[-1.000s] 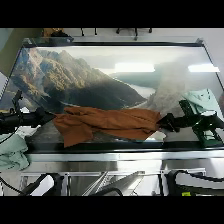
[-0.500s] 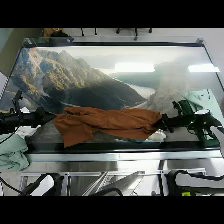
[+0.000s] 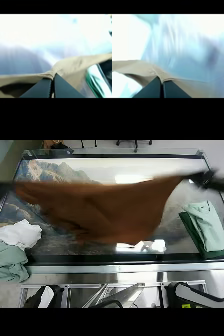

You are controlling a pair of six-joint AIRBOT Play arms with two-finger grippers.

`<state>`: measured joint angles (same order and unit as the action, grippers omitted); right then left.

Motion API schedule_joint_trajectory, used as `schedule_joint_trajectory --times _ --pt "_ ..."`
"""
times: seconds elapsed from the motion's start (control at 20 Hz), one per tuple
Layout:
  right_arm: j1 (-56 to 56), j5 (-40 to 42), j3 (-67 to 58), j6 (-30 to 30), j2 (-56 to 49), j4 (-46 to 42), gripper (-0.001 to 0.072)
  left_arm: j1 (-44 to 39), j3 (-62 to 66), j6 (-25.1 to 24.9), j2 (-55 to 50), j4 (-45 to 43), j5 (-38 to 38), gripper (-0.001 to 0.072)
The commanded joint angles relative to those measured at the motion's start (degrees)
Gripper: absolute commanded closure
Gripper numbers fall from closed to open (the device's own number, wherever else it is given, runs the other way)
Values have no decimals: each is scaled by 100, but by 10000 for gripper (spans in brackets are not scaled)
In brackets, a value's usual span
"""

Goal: Fold the shirts.

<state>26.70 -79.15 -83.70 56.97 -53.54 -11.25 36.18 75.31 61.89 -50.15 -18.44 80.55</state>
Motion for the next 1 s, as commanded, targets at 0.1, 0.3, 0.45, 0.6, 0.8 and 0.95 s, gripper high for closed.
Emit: schedule_joint_trajectory --times 0.1,0.3,0.45,0.6,0.8,0.95 --pt "483 1318 -3152 -236 1027 46 693 514 2927 70 732 295 -442 692" --pt "564 1871 -3615 -210 1550 -1309 693 610 4837 922 461 -1722 -699 692" --pt "564 1698 -3600 -212 1416 -1429 692 494 5128 955 105 -1976 -531 692" --pt "568 1145 -3294 -131 848 -1010 693 -125 4157 498 -275 -1285 -566 693" --pt "186 492 -2284 -127 -450 -306 693 -1797 3097 304 -1539 -1926 -638 692" --pt "-411 538 -1552 -170 -1668 -809 693 -2656 2684 310 -2852 -2883 -741 692"
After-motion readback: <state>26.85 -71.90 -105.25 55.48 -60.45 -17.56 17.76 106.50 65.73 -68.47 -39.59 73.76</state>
